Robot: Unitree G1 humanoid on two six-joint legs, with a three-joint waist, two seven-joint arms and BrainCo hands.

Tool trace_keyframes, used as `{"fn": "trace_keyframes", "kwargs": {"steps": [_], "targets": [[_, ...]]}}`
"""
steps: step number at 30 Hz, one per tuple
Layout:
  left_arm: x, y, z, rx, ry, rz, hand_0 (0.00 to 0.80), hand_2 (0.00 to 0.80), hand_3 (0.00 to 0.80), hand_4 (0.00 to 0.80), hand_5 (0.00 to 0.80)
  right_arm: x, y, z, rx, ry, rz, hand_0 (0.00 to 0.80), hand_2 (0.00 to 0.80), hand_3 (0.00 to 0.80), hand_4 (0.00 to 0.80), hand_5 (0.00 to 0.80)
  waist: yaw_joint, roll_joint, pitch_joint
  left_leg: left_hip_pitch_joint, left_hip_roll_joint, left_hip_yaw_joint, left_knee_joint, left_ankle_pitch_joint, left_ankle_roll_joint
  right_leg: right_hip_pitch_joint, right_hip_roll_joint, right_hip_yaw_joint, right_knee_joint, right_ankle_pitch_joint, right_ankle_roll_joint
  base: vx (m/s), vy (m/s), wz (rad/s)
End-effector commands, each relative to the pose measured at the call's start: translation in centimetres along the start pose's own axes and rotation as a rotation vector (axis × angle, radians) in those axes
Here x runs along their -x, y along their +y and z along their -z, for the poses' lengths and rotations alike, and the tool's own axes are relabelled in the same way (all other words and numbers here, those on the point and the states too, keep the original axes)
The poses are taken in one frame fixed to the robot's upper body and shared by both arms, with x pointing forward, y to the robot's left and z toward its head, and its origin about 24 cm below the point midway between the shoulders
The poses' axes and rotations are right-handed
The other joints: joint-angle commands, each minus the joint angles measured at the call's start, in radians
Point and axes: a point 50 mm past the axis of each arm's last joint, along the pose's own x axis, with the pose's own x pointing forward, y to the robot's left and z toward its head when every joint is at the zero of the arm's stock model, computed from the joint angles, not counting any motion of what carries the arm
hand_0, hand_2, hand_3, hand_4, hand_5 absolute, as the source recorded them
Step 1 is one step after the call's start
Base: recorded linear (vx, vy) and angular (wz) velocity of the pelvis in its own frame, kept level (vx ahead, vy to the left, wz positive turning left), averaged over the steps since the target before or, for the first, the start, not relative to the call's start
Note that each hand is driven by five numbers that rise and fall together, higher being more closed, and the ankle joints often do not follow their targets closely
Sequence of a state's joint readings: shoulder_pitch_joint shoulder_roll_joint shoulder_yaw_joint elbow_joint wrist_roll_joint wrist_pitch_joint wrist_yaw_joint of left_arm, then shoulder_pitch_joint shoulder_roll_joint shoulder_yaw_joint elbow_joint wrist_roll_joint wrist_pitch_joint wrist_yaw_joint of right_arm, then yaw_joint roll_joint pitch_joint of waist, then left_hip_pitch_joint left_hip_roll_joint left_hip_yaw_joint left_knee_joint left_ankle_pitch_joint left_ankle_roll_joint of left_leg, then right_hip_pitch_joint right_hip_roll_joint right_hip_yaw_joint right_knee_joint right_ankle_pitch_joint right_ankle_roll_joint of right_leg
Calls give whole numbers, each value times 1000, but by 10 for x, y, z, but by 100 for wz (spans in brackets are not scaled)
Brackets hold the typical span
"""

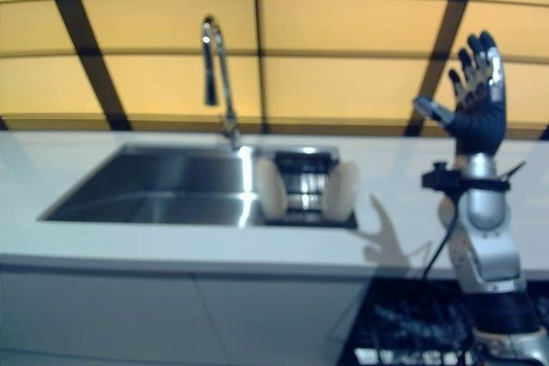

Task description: Take plates into dishwasher

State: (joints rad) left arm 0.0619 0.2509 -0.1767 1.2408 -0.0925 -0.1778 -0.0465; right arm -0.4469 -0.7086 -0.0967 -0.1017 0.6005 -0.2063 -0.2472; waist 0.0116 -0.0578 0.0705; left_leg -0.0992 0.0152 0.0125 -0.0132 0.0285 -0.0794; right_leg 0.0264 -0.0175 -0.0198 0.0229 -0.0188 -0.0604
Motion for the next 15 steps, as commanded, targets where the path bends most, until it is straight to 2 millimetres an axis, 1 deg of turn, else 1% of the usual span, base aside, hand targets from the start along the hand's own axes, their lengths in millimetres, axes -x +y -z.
{"fn": "trace_keyframes", "kwargs": {"steps": [1,2,3,4,5,6,8,9,10,12,15], "targets": [[4,9,9,-34,19,-29,0,0,0,0,0,-10,8,-7,0,-35,-40,0,0,0,0,0,63,-2,2,-76,-3,-1,3,159,-16,152,-1,40,-39,-11,93,215,132,-40],[5,9,14,-28,32,-30,0,0,0,0,0,-9,7,-1,-8,-2,-46,0,0,0,0,0,74,-1,5,-104,-1,-10,15,178,-18,173,1,62,-48,-19,92,157,121,-39],[5,9,16,-20,37,-31,0,0,0,0,0,-8,6,3,-13,23,-55,0,0,0,0,0,76,-4,6,-111,-4,-12,28,167,-14,180,-4,66,-53,-21,95,168,149,-66],[5,9,16,-11,40,-32,0,0,0,0,0,-7,4,7,-14,44,-64,0,0,0,0,0,76,-7,4,-107,-7,-4,31,151,-7,186,-11,65,-62,-22,100,163,182,-83],[5,9,16,-2,44,-32,0,0,0,0,0,-2,3,15,-5,93,-81,0,0,0,0,0,69,-11,-2,-93,-6,21,28,129,3,188,-25,48,-70,-21,109,144,175,-80],[4,9,15,1,44,-32,0,0,0,0,0,0,3,17,0,106,-86,0,0,0,0,0,65,-11,-4,-89,-7,26,32,123,7,186,-30,43,-70,-19,110,193,225,-72],[2,11,6,7,21,-38,0,0,0,0,0,13,-3,29,29,190,-117,0,0,0,0,0,52,-18,-11,-73,-22,38,54,84,29,175,-50,27,-55,-18,121,163,170,-48],[1,12,3,7,11,-40,0,0,0,0,0,16,-4,31,29,206,-118,0,0,0,0,0,52,-21,-13,-71,-26,39,57,77,36,173,-56,26,-49,-19,126,141,129,-4],[0,15,-5,6,-16,-45,0,0,0,0,0,21,-9,36,31,239,-114,0,0,0,0,0,53,-28,-18,-68,-35,39,65,64,50,166,-70,20,-29,-23,136,132,110,9],[-3,17,-18,-6,-53,-50,0,0,0,0,0,29,-15,43,21,269,-100,0,0,0,0,0,53,-37,-22,-60,-46,38,66,54,69,151,-90,9,7,-19,150,158,120,1],[-4,19,-28,-27,-83,-48,0,0,0,0,0,36,-18,49,14,293,-91,0,0,0,0,0,50,-43,-27,-45,-58,39,55,49,86,133,-117,1,63,10,168,152,116,0]]}}
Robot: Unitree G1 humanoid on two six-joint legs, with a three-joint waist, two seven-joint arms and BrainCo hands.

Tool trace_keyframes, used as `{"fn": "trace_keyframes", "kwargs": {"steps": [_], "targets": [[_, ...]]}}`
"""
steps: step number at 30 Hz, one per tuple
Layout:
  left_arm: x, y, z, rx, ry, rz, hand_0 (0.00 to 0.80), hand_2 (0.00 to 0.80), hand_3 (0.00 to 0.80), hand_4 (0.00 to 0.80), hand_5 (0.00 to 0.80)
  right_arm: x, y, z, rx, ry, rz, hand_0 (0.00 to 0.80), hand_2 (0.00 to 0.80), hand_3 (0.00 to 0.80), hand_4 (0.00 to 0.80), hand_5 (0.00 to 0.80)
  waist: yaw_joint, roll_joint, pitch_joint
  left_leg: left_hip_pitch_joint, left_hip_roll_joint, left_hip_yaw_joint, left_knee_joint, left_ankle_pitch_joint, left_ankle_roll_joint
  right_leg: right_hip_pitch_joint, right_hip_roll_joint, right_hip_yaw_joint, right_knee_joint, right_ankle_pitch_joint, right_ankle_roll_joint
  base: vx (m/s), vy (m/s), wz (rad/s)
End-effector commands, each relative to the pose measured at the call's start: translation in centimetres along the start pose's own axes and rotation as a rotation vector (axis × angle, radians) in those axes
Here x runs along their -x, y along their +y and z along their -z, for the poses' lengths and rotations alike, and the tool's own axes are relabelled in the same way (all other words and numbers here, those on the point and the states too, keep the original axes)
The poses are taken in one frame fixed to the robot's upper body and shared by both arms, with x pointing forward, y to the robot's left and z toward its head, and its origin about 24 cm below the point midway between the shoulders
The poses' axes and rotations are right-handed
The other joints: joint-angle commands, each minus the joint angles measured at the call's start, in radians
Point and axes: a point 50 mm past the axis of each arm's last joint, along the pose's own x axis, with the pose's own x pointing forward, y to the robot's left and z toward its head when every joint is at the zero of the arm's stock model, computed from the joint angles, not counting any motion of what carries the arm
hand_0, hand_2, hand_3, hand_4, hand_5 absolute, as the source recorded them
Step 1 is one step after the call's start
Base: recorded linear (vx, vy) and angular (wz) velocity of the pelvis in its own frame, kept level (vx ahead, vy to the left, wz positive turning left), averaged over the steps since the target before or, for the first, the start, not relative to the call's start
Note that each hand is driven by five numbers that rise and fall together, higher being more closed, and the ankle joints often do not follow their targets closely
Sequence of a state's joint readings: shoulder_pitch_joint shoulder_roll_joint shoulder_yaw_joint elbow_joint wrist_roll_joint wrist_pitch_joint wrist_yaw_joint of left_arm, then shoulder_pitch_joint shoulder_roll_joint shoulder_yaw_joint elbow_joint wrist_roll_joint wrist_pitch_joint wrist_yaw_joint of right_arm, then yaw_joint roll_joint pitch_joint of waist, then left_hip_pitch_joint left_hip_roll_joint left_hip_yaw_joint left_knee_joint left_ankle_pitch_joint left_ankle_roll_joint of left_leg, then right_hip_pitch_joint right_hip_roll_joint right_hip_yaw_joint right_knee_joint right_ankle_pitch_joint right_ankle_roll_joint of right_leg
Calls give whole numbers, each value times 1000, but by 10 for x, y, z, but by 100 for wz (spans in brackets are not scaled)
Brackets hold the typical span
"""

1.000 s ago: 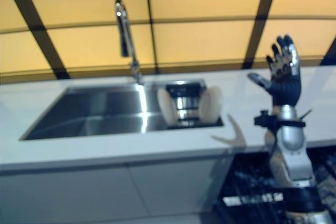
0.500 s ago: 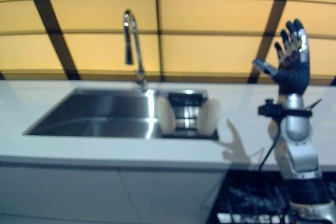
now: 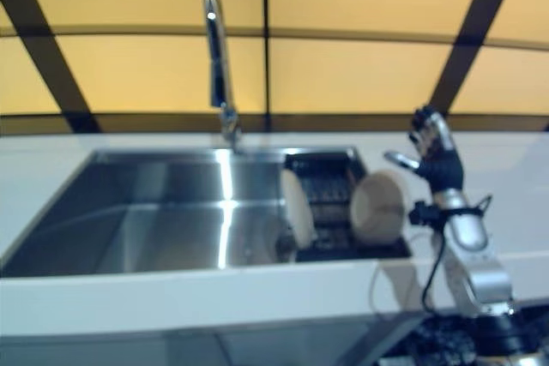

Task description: Take plates into dishwasher

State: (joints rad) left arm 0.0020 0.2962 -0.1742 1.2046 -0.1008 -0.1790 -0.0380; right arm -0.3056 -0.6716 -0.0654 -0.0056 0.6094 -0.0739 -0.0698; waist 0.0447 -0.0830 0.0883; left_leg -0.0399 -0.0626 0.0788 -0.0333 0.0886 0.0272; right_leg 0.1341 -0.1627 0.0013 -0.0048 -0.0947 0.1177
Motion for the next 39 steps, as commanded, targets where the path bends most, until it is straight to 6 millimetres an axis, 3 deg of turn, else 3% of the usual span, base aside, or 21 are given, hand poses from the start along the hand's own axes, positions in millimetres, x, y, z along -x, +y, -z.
{"fn": "trace_keyframes", "kwargs": {"steps": [1,4,7,11,15,18,21,23,26,30,34,39], "targets": [[0,-1,0,-14,0,7,0,0,0,0,0,0,-9,-11,-13,-68,20,0,0,0,0,0,15,-20,-50,-97,13,-27,70,-14,-13,17,18,-17,120,103,-3,156,138,-4],[-1,-2,-4,-25,-10,11,0,0,0,0,0,2,-9,-5,-13,-59,31,0,0,0,0,0,14,-21,-57,-86,-1,-28,71,-26,3,3,-14,-15,203,171,1,116,114,-6],[-1,-2,-2,-39,3,13,0,0,0,0,0,2,-8,-2,-4,-56,47,0,0,0,0,0,14,-1,-53,-50,-6,-38,73,-47,25,-59,-46,-30,391,279,1,114,192,-17],[1,3,9,-42,56,4,0,0,0,0,0,-2,-8,-3,4,-59,71,0,0,0,0,0,4,31,-37,15,-3,-56,60,-71,36,-177,-53,-56,542,304,-6,104,153,-6],[4,8,17,-41,97,-7,0,0,0,0,0,-10,-12,-7,27,-60,93,0,0,0,0,0,-10,25,-27,65,-5,-54,27,-85,22,-218,-59,-108,371,252,-13,150,-20,3],[4,12,16,-23,96,-22,0,0,0,0,0,-13,-10,-10,29,-73,96,0,0,0,0,0,-28,17,-12,110,-3,-46,-2,-110,7,-241,-55,-141,222,252,6,131,-107,-12],[4,13,14,-18,85,-29,0,0,0,0,0,-14,-13,-12,28,-79,107,0,0,0,0,0,-49,12,-3,147,-2,-50,-25,-129,0,-262,-25,-140,112,267,23,136,-113,-1],[3,12,11,-29,73,-23,0,0,0,0,0,-13,-17,-13,29,-73,122,0,0,0,0,0,-72,12,0,174,3,-84,-37,-139,-1,-290,2,-102,47,283,31,174,-145,18],[3,10,12,-37,75,-18,0,0,0,0,0,-9,-21,-12,30,-64,127,0,0,0,0,0,-86,10,-1,195,5,-109,-44,-148,0,-305,15,-86,2,310,40,186,-150,43],[5,15,17,-37,90,-25,0,0,0,0,0,-1,-24,-5,39,-30,148,0,0,0,0,0,-98,10,19,231,16,-121,-44,-165,-1,-361,3,-111,12,366,56,212,-226,15],[6,19,19,-23,96,-43,0,0,0,0,0,2,-25,4,58,15,164,0,0,0,0,0,-99,1,23,231,23,-124,-28,-182,-1,-329,-1,-104,18,343,56,139,-240,5],[6,21,19,6,102,-53,0,0,0,0,0,1,-24,9,61,55,143,0,0,0,0,0,-96,-1,7,272,86,-95,-6,-205,-54,-278,1,-147,40,282,38,112,-228,11]]}}
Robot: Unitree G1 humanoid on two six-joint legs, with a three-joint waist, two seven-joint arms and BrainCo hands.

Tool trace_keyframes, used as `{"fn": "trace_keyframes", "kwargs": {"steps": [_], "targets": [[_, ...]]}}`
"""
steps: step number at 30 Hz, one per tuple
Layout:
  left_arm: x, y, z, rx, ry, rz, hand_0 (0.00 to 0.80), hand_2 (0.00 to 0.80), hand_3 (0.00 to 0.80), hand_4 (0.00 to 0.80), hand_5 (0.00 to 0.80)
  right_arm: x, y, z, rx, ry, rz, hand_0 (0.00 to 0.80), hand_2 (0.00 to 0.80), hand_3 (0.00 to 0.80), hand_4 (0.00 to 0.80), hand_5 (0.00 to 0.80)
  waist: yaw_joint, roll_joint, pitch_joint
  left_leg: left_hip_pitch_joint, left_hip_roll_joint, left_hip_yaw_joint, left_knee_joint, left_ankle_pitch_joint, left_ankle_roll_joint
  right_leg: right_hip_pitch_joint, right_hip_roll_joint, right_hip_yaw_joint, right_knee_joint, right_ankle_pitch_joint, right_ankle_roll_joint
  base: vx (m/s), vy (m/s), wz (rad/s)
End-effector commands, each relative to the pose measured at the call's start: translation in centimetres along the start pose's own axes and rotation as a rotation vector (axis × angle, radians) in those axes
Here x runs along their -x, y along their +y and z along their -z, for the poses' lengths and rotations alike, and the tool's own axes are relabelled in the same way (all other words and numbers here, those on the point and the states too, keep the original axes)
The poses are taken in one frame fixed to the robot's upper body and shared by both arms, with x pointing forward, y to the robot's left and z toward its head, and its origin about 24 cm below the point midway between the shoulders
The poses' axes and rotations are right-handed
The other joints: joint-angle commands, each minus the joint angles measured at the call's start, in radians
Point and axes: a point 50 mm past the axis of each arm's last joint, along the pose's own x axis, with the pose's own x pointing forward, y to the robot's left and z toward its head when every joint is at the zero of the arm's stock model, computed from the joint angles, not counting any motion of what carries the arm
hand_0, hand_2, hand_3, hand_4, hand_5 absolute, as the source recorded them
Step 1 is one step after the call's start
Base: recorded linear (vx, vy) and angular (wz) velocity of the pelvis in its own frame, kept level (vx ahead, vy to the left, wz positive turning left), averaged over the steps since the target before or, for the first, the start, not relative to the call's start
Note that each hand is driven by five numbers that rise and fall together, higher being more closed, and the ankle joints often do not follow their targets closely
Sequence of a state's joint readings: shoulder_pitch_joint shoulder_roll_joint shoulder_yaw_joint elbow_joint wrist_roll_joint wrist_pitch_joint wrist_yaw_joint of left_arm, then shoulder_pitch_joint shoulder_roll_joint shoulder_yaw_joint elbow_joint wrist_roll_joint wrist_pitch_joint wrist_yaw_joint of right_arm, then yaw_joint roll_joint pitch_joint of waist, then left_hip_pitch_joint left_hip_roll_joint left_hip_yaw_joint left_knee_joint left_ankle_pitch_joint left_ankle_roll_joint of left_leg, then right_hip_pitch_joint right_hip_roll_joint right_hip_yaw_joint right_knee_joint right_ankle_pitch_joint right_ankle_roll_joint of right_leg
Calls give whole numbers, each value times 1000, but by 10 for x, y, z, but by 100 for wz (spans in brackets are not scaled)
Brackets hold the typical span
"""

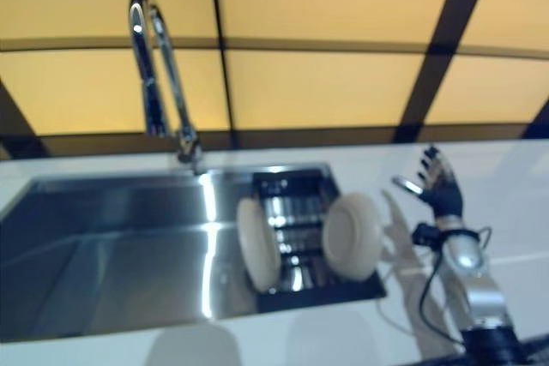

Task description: Take plates into dishwasher

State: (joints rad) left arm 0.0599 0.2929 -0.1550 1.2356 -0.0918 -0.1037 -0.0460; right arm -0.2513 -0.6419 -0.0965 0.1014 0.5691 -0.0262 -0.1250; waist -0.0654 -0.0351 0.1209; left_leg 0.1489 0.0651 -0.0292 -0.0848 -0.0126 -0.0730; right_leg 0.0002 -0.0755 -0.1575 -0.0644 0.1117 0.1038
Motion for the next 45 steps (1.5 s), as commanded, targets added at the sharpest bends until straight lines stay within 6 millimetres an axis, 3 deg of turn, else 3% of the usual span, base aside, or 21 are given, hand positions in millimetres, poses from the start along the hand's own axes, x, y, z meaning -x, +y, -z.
{"fn": "trace_keyframes", "kwargs": {"steps": [1,4,7,8,11,15,17,18,21,26,33,45], "targets": [[-1,21,-20,-2,-70,-54,0,0,0,0,0,-11,0,-30,21,-110,-17,0,0,0,0,0,11,-49,-31,93,-25,18,53,-107,33,-134,-81,10,101,65,43,142,-210,10],[-1,16,-28,-5,-121,-37,0,0,0,0,0,-8,-1,-28,36,-92,-39,0,0,0,0,0,12,-58,-35,83,2,39,112,-109,12,-104,-71,-3,100,44,21,111,-200,7],[-2,10,-35,-9,-168,-24,0,0,0,0,0,-6,-1,-26,49,-76,-69,0,0,0,0,0,17,-59,-33,33,17,47,206,-38,-7,-72,-50,-14,89,23,-6,48,-142,3],[-2,7,-40,-12,-192,-19,0,0,0,0,0,-5,-1,-25,59,-68,-81,0,0,0,0,0,22,-64,-27,-11,11,47,270,-15,-12,-54,-45,-15,84,12,-18,20,-132,13],[-2,5,-48,-15,-220,-8,0,0,0,0,0,-6,-1,-23,84,-48,-102,0,0,0,0,0,33,-73,-9,-78,-8,47,354,-20,-12,-24,-46,-10,83,-9,-34,21,-75,24],[-3,4,-45,-23,-190,-5,0,0,0,0,0,-12,1,-24,105,-29,-99,0,0,0,0,0,46,-60,5,-94,11,80,203,-1,-18,17,-31,-3,62,-24,-23,39,54,5],[-4,4,-45,-31,-171,-11,0,0,0,0,0,-15,1,-24,116,-21,-95,0,0,0,0,0,52,-52,16,-107,26,106,109,47,-31,34,-26,-5,46,-32,-17,7,95,-4],[-4,3,-43,-36,-164,-13,0,0,0,0,0,-15,1,-22,123,-15,-92,0,0,0,0,0,51,-49,26,-136,31,113,127,80,-40,36,-22,4,51,-39,-18,-8,79,-6],[-5,5,-41,-17,-137,-27,0,0,0,0,0,-15,0,-20,155,24,-124,0,0,0,0,0,42,-55,20,-112,12,101,103,46,-23,36,-34,6,32,-29,-10,7,116,-7],[-5,16,-45,13,-142,-66,0,0,0,0,0,-11,-19,-18,196,71,-155,0,0,0,0,0,22,-61,2,-75,4,130,53,37,-11,36,-30,11,15,-17,2,41,80,-11],[-4,24,-55,-6,-179,-76,0,0,0,0,0,-6,-29,-9,237,175,-196,0,0,0,0,0,18,-72,-1,-57,1,152,15,36,2,25,-33,12,17,-10,16,4,5,-1],[-3,30,-49,-22,-159,-85,0,0,0,0,0,-4,-52,11,112,386,-189,0,0,0,0,0,27,-97,-4,-41,8,181,17,21,15,43,-34,10,15,-15,20,8,-3,-5]]}}
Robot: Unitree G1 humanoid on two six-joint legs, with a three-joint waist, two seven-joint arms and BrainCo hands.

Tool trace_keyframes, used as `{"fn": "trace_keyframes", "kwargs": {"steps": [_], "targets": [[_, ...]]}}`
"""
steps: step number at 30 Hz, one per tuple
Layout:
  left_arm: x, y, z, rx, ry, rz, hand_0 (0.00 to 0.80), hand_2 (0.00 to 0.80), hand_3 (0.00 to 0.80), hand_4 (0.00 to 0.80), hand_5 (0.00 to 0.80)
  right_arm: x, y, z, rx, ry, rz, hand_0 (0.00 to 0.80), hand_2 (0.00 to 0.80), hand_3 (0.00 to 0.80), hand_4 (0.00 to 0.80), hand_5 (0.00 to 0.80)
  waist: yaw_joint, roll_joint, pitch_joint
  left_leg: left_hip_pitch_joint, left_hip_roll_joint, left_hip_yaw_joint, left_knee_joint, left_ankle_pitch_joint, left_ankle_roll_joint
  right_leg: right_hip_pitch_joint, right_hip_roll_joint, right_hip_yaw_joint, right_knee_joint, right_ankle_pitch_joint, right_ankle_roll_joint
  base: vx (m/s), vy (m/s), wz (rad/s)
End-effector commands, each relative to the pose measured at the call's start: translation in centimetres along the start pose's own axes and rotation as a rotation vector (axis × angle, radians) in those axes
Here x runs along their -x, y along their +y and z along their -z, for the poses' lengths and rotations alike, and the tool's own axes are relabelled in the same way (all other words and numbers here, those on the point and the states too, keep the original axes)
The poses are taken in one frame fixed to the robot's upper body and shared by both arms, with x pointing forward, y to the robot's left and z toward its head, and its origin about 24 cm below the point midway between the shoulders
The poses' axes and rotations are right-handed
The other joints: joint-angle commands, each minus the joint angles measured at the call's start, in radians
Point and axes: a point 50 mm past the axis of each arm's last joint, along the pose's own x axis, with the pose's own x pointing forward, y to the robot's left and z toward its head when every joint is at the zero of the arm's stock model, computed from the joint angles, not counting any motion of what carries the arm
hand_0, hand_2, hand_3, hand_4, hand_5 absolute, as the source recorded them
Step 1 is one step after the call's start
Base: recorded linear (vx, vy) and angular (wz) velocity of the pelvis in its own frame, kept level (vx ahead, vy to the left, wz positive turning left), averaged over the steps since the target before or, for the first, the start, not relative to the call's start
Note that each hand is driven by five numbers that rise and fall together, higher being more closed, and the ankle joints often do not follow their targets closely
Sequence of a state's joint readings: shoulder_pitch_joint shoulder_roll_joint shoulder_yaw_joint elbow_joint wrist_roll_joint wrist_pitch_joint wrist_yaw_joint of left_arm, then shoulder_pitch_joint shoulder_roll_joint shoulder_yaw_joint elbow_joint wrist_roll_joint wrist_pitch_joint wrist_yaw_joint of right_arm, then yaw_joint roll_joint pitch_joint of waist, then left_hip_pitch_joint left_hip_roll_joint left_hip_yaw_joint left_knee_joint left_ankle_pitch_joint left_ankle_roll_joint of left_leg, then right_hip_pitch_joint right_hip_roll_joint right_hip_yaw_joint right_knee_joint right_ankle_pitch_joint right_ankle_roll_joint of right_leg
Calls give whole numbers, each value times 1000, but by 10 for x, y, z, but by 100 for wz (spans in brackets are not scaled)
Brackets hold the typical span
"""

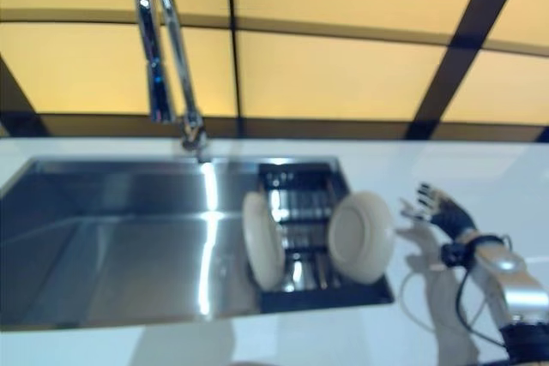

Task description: Take plates into dishwasher

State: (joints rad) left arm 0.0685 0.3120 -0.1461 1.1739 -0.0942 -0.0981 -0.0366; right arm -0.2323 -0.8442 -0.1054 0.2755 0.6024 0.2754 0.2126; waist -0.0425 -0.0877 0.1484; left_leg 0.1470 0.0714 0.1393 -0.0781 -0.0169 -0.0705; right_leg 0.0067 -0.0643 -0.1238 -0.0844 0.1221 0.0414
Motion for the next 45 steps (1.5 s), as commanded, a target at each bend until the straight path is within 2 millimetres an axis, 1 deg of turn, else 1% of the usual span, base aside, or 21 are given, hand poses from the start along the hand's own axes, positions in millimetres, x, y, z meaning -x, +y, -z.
{"fn": "trace_keyframes", "kwargs": {"steps": [1,6,8,10,12,14,16,17,20,22,24,26,29,33,39,45], "targets": [[-5,23,-39,-23,-112,-60,0,0,0,0,0,-1,-7,-18,-19,-39,-4,0,0,0,0,0,4,-45,-32,-39,1,13,11,25,12,37,-45,-24,35,-25,82,40,-12,-2],[-5,23,-35,-20,-103,-64,0,0,0,0,0,0,-13,-1,-108,77,11,0,0,0,0,0,9,-49,-35,-33,3,20,10,21,15,51,-42,-27,29,-29,80,22,-1,-2],[-5,24,-34,-18,-102,-65,0,0,0,0,0,1,-15,0,-105,86,18,0,0,0,0,0,10,-50,-37,-32,2,21,10,20,15,53,-42,-27,28,-31,80,24,8,-5],[-4,24,-33,-19,-100,-65,0,0,0,0,0,2,-24,-6,-97,72,48,0,0,0,0,0,11,-53,-42,-30,1,22,9,19,15,59,-41,-28,26,-33,79,36,15,-4],[-4,23,-31,-19,-100,-64,0,0,0,0,0,2,-27,-10,-181,75,57,0,0,0,0,0,13,-54,-45,-29,-1,23,8,18,15,62,-40,-28,24,-35,78,17,9,-1],[-4,24,-31,-19,-100,-62,0,0,0,0,0,2,-29,-8,-235,93,61,0,0,0,0,0,15,-54,-48,-29,-2,24,8,17,15,65,-40,-28,23,-36,77,0,0,0],[-4,23,-30,-20,-98,-59,0,0,0,0,0,2,-27,-1,-306,134,31,0,0,0,0,0,17,-54,-50,-29,-4,25,8,17,15,68,-40,-31,21,-37,76,0,0,0],[-4,22,-29,-20,-98,-59,0,0,0,0,0,2,-27,-1,-312,137,29,0,0,0,0,0,17,-54,-50,-28,-4,25,8,17,16,69,-40,-31,20,-37,76,0,0,0],[-4,22,-28,-25,-96,-57,0,0,0,0,0,2,-19,13,-389,200,-37,0,0,0,0,0,20,-53,-51,-29,-6,25,8,17,16,71,-41,-32,19,-37,76,0,0,0],[-3,24,-27,-31,-96,-58,0,0,0,0,0,5,-10,29,-441,255,-112,0,0,0,0,0,22,-55,-50,-29,-9,26,6,16,19,72,-42,-34,17,-36,77,0,0,0],[-3,25,-27,-33,-97,-60,0,0,0,0,0,6,-7,34,-455,267,-158,0,0,0,0,0,23,-56,-49,-30,-10,25,5,17,20,72,-41,-34,16,-35,77,0,0,0],[-2,27,-25,-37,-95,-64,0,0,0,0,0,10,-2,42,-460,285,-222,0,0,0,0,0,24,-60,-49,-33,-11,26,4,17,21,70,-41,-35,15,-32,80,-8,-4,-2],[-2,29,-23,-37,-93,-69,0,0,0,0,0,15,2,49,-443,311,-288,0,0,0,0,0,23,-64,-50,-35,-13,25,3,17,22,69,-40,-33,13,-30,82,0,0,0],[0,33,-19,-35,-90,-76,0,0,0,0,0,24,0,58,-403,340,-356,0,0,0,0,0,20,-69,-53,-35,-15,28,1,17,23,67,-39,-32,13,-28,85,0,0,0],[1,38,-17,-31,-95,-89,0,0,0,0,0,35,-9,55,-343,299,-420,0,0,0,0,0,13,-77,-52,-35,-17,28,2,15,26,66,-37,-27,14,-26,87,0,0,0],[2,41,-16,-38,-96,-92,0,0,0,0,0,39,-9,54,-306,275,-449,0,0,0,0,0,11,-80,-49,-37,-17,30,5,14,27,66,-35,-27,15,-26,89,0,0,0]]}}
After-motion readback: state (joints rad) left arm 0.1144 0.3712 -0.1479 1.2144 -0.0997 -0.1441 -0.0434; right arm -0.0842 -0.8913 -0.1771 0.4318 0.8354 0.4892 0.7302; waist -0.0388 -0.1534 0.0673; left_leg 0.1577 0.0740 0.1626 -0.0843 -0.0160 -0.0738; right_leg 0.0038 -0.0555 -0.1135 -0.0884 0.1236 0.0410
